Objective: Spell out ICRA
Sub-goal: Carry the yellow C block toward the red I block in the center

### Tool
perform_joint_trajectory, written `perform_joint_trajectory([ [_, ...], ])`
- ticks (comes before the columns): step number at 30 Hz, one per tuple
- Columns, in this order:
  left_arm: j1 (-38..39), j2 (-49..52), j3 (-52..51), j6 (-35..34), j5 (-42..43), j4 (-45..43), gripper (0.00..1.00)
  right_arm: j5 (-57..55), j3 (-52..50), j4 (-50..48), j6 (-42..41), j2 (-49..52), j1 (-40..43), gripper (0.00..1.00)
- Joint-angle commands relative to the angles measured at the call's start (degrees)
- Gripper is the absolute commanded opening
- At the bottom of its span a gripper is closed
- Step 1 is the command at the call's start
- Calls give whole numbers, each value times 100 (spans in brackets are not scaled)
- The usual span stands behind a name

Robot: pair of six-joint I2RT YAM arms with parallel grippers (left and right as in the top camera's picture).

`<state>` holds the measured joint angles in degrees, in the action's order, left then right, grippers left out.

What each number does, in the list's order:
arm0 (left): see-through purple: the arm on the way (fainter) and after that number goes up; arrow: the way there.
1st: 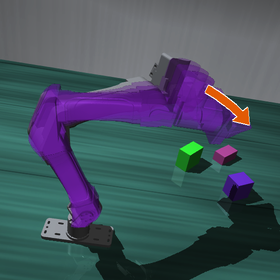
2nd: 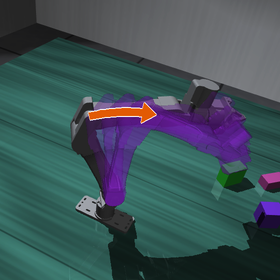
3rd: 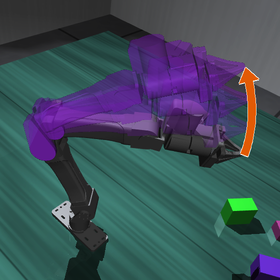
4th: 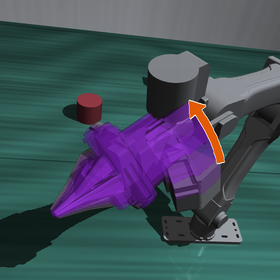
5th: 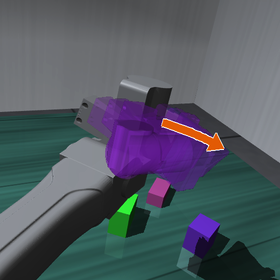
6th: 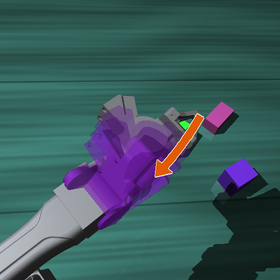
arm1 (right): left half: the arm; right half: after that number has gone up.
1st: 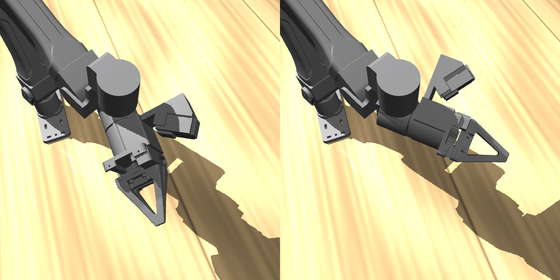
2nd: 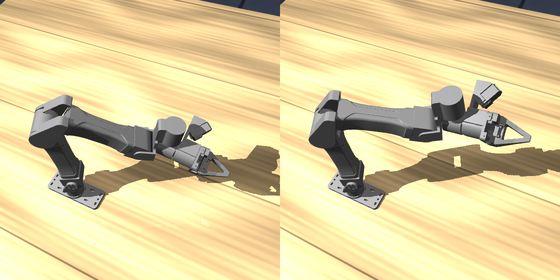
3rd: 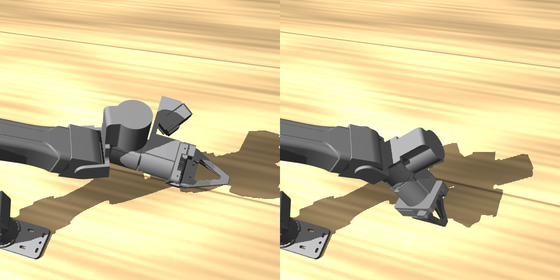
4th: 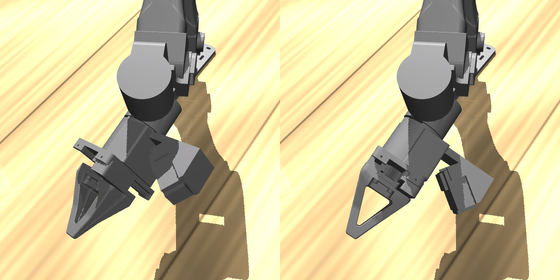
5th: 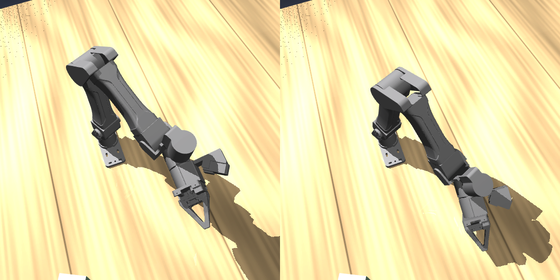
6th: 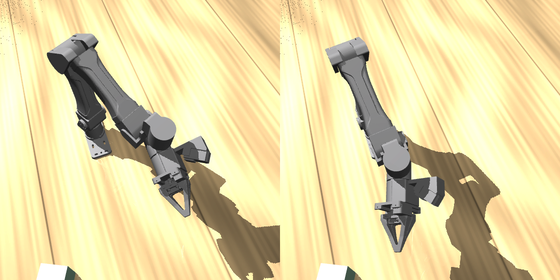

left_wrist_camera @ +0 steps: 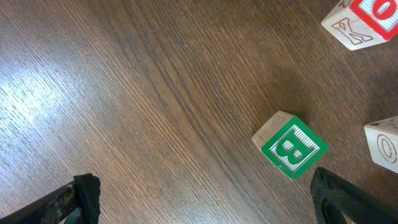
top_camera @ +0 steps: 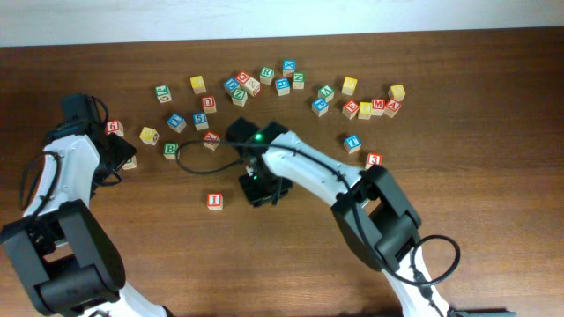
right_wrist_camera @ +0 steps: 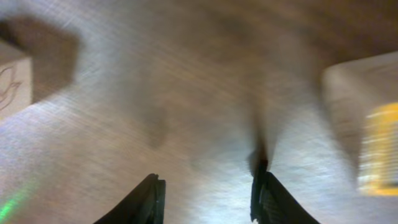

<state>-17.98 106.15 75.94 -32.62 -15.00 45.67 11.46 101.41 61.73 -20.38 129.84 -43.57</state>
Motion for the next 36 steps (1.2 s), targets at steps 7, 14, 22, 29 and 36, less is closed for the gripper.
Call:
perform_joint_trajectory([
  [7, -9, -127, -22, -15, -20, 4, 99, -573, 13, 295, -476, 83, -166, 37],
  [14, -9, -127, -22, -15, -20, 4, 99, -1213, 234, 557, -96, 59, 435, 45],
  [22, -9, -127, -22, -15, -20, 4, 99, -1213, 468, 260, 772, 61, 765, 73],
  [29, -9, -127, -22, -15, -20, 4, 99, -1196, 468, 136, 815, 63, 680, 75],
  [36, -9, -127, -22, -15, -20, 4, 100, -848, 468, -337, 730, 72, 667, 69],
])
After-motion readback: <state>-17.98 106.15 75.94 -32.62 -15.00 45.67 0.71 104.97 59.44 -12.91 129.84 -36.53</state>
